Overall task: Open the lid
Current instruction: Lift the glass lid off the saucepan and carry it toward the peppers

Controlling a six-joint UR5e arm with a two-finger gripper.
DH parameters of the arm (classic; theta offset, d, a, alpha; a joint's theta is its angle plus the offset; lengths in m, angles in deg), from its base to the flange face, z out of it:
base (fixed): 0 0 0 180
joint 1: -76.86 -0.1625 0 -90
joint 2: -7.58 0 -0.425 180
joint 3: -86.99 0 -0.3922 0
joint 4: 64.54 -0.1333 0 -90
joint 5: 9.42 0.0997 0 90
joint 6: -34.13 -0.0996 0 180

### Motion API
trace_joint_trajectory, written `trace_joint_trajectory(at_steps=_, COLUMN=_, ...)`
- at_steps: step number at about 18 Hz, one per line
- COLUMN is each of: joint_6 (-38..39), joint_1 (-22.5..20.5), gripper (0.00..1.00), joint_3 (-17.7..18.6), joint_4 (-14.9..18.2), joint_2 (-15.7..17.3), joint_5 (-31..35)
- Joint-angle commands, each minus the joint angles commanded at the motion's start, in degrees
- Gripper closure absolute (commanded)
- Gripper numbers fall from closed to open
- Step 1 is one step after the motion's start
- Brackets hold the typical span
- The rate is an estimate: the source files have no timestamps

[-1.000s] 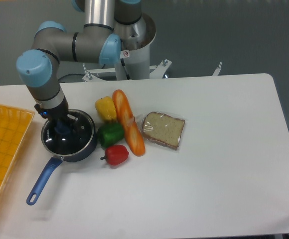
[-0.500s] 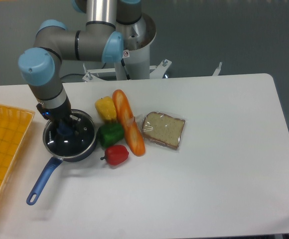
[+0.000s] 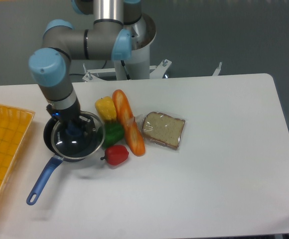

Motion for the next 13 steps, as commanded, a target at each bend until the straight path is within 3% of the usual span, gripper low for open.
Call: trace_joint_trajectory(at_steps=13, joint_6=-10.81, joint_1=-7.56, gripper=0.39, joint_3=-1.50, joint_4=1.23, joint_2=-0.70, joint_5=-0.26)
